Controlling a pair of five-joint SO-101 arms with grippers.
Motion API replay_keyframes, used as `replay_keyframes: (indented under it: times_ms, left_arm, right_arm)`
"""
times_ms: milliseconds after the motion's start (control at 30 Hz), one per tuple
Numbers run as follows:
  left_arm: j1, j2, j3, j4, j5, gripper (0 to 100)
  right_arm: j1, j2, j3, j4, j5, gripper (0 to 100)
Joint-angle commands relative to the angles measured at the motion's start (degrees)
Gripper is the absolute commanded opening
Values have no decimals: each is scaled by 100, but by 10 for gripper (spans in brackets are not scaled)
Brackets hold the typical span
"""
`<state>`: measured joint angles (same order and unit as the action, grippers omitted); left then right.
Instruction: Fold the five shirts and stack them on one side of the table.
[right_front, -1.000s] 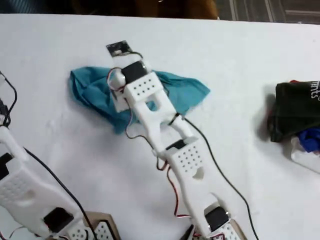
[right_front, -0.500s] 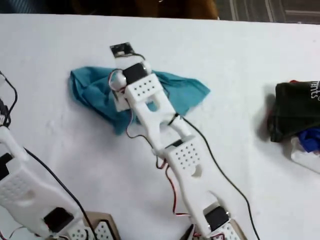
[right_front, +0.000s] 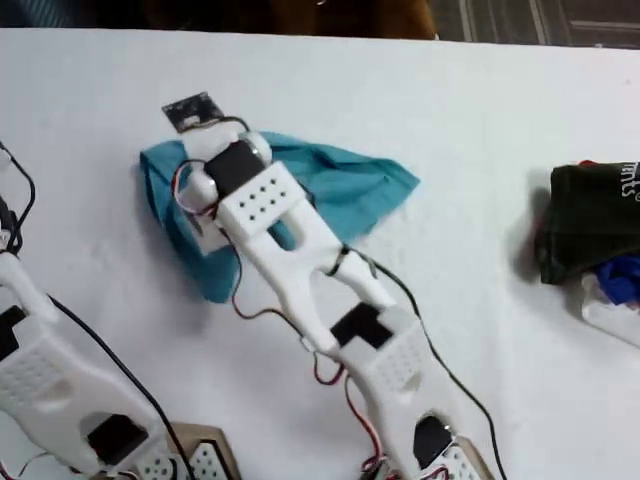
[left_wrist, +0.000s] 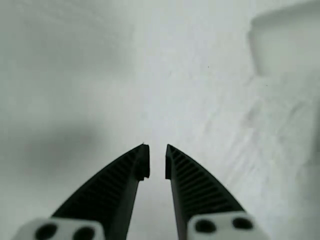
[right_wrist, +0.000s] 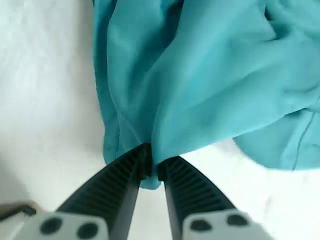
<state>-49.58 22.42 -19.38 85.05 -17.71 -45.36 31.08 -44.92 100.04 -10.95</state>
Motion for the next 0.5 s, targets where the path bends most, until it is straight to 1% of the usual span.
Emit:
replay_keyframes:
  times_ms: [0, 67, 133, 267, 333, 467]
  left_arm:
    - [-18, -105, -40, 18, 9, 83]
    - [35, -105, -40, 26, 9, 83]
    - [105, -105, -40, 62, -123, 83]
    - [387, -114, -48, 290, -545, 84]
    - [554, -114, -57, 431, -695, 85]
    - [1099, -132, -57, 1029, -1389, 86]
  right_arm:
    - [-66, -611, 237, 127, 475, 18]
    - [-101, -602, 343, 145, 932, 19]
    - [-127, -681, 519, 145, 1090, 39]
    - [-171, -875, 949, 145, 1574, 170]
    - [-171, -936, 1152, 145, 1802, 208]
    - [84, -1341, 1635, 154, 1996, 213]
